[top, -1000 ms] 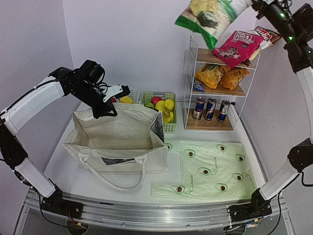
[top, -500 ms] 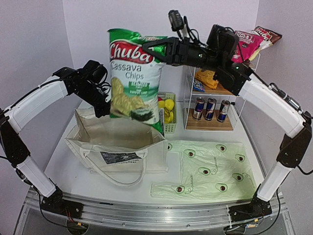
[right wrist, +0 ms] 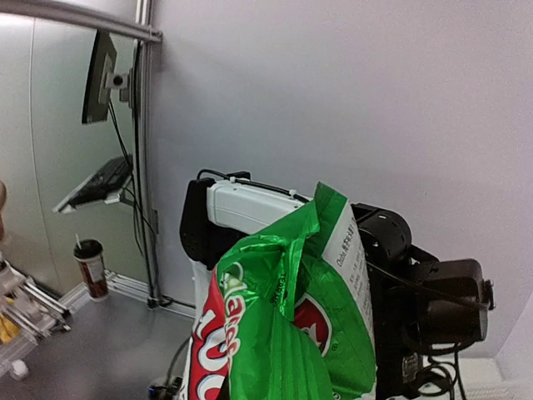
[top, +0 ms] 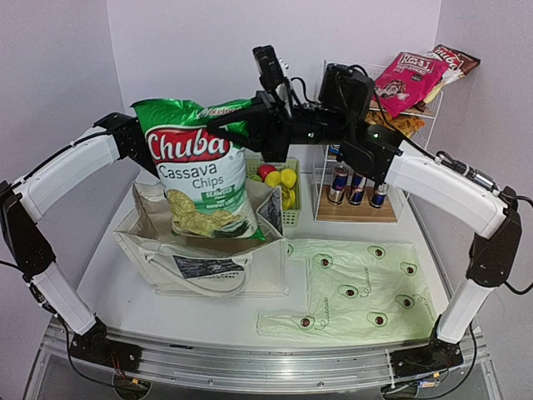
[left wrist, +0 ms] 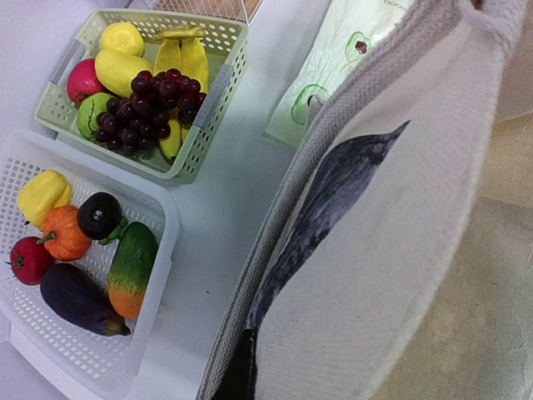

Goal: Place the mixed food into the grocery bags and tie them

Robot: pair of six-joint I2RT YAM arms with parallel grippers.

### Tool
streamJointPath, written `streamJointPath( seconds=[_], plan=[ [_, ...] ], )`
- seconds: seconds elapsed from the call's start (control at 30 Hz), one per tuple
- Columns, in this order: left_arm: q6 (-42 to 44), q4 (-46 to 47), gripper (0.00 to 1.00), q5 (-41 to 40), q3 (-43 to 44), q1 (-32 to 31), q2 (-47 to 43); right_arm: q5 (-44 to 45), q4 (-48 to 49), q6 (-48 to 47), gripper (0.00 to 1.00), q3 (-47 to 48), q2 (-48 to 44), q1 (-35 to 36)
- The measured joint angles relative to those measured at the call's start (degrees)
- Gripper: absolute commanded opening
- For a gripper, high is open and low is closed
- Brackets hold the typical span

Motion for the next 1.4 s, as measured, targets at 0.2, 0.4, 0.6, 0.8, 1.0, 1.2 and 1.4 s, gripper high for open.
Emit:
streamJointPath(
  seconds=[0.2, 0.4, 0.6, 0.8, 1.0, 1.2, 1.4],
  plan=[
    [0.3, 0.0, 0.0, 0.8, 0.0, 0.0, 0.0, 4.4, -3.2, -15.3, 0.0, 3.8, 3.7, 4.7],
    [0.4, -0.4, 0.0, 0.8, 0.3, 0.0, 0.0, 8.1, -7.4, -27.1, 0.0, 5.1, 4.4, 5.2],
    [0.9, -0.5, 0.0, 1.6, 0.3, 0.0, 0.0, 14.5, -10.0, -35.4, 0.0, -3.8, 3.2, 5.2],
    [1.4, -0.5, 0.0, 2.3, 0.3, 0.0, 0.0, 20.5, -12.7, -41.8, 0.0, -5.7, 3.1, 5.7],
    [1.7, -0.4, 0.0, 2.4, 0.3, 0.0, 0.3, 23.3, -14.0, -45.5, 0.0, -2.7, 3.0, 6.7],
    [2.2, -0.9, 0.0, 2.4, 1.0, 0.0, 0.8, 25.1, -14.8, -51.5, 0.0, 1.9, 3.0, 7.4],
    [3.0, -2.0, 0.0, 2.6, 1.6, 0.1, 1.0, 26.8, -15.6, -59.3, 0.0, 1.9, 3.0, 7.6]
  ],
)
